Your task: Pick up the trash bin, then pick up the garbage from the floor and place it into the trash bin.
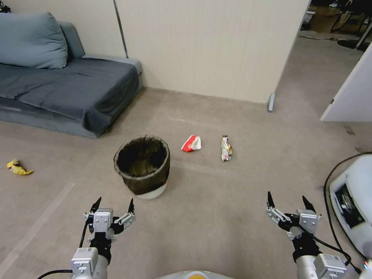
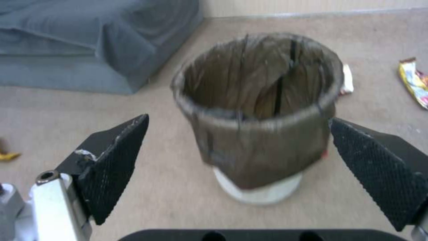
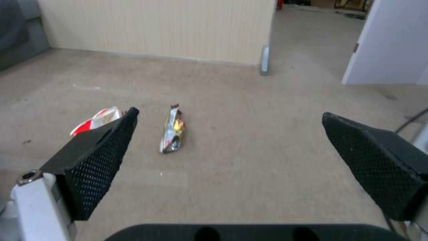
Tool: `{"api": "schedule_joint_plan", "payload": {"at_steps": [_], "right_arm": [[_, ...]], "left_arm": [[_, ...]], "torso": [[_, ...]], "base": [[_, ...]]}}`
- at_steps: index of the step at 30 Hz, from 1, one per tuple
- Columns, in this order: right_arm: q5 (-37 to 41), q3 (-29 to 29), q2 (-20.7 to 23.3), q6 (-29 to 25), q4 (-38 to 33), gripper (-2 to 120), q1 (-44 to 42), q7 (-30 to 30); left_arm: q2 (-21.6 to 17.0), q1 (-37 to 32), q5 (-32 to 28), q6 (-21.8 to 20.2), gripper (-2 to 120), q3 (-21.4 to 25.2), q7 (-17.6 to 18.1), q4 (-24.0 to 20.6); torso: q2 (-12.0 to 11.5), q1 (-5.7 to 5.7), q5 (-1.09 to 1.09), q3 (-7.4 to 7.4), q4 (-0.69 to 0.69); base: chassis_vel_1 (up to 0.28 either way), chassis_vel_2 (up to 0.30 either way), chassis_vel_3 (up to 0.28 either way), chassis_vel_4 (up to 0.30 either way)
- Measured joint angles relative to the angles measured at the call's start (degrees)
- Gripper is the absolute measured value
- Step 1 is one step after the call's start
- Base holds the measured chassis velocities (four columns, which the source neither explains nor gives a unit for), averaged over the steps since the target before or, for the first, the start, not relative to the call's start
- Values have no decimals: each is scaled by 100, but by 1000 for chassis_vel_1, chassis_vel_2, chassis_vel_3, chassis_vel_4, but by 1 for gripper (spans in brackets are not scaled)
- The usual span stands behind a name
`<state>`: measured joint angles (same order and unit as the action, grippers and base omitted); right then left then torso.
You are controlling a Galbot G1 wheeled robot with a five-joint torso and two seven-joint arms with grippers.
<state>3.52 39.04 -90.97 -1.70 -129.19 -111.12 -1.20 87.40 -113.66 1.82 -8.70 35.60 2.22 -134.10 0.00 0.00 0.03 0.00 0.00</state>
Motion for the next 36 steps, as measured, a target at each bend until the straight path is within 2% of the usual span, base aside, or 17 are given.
{"api": "schedule_joint_plan", "payload": {"at_steps": [1,3,13,19,20,21,23,25,26,28,30,36], "right_arm": [[0,1,2,-10,0,100,-2,0],[1,1,4,-12,1,100,-3,0],[-27,-20,5,-8,1,100,-13,0],[-19,-11,38,16,-8,100,-12,-7],[-3,5,52,31,-12,100,-11,-13],[-3,5,52,31,-12,100,-11,-13],[20,26,72,81,-20,100,-12,-54],[53,36,76,142,-32,100,-13,-102],[53,36,76,142,-32,100,-13,-102],[95,56,90,230,-59,100,-15,-147],[180,66,140,387,-83,100,29,-188],[239,60,174,638,-78,100,173,-211]], "left_arm": [[1,-1,-2,-2,100,0,0,0],[1,-2,-7,-4,100,3,0,0],[-21,1,-79,-55,100,29,20,0],[-186,267,-260,-335,100,242,36,-5],[-248,468,-336,-539,100,352,19,-1],[-248,468,-336,-539,100,352,19,-1],[-351,1058,-687,-1396,100,521,-23,7],[-545,1498,-1131,-2145,100,565,115,52],[-545,1498,-1131,-2145,100,565,115,52],[-883,1941,-1607,-2711,100,666,251,176],[-1272,2194,-1920,-2944,100,812,328,370],[-1715,2484,-2465,-3279,100,992,615,806]], "torso": [[0,0,-6,0,0],[0,0,-1,0,0],[0,0,-4,0,0],[0,0,-3,1,0],[0,0,-3,0,0],[0,0,-3,0,0],[0,0,-4,0,1],[0,0,-4,0,-1],[0,0,-4,0,-1],[0,0,-4,0,-2],[0,0,-4,0,-2],[0,0,-4,0,3]], "base": [[-210,190,225,-192],[-210,198,223,-192],[-198,203,209,-173],[-51,63,66,-47],[0,0,0,0],[0,0,0,0],[0,0,0,0],[0,0,0,0],[0,0,0,0],[0,0,0,0],[0,0,0,0],[0,0,0,0]]}}
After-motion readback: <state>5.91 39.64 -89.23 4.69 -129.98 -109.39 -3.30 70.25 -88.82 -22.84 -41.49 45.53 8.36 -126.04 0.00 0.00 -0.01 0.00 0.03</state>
